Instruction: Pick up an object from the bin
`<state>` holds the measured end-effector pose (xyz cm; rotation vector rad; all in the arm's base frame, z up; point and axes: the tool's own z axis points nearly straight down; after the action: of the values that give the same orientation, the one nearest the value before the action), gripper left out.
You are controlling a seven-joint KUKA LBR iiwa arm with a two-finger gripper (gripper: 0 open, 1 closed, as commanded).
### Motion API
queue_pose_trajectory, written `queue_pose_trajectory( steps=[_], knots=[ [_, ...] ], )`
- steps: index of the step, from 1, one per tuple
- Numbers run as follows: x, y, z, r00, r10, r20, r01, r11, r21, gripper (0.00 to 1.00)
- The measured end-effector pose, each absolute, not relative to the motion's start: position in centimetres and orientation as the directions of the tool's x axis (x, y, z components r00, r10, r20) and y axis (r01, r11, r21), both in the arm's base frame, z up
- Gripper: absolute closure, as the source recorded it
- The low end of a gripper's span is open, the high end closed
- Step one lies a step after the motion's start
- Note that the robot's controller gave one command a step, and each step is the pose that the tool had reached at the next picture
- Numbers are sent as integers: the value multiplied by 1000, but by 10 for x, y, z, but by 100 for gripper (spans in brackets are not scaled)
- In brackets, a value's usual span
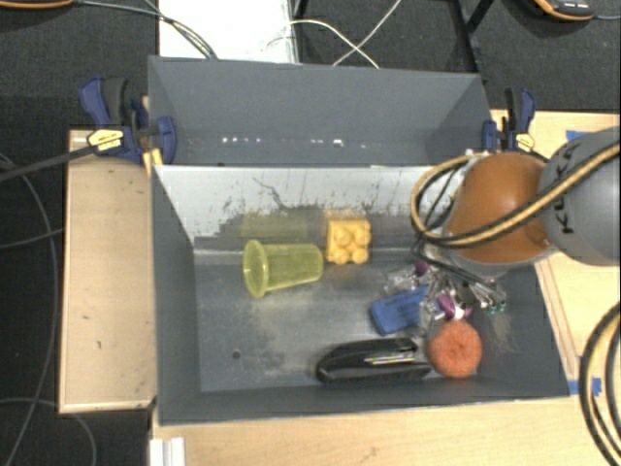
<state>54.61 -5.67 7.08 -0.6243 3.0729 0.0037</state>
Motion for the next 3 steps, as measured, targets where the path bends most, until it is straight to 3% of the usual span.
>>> queue_pose_trajectory(
  steps=[2,3],
  knots=[
    [545,-56,77,-921,-389,-3,-389,921,3,100],
    [545,-57,97,-922,-388,-6,-388,922,1,100]
  ],
)
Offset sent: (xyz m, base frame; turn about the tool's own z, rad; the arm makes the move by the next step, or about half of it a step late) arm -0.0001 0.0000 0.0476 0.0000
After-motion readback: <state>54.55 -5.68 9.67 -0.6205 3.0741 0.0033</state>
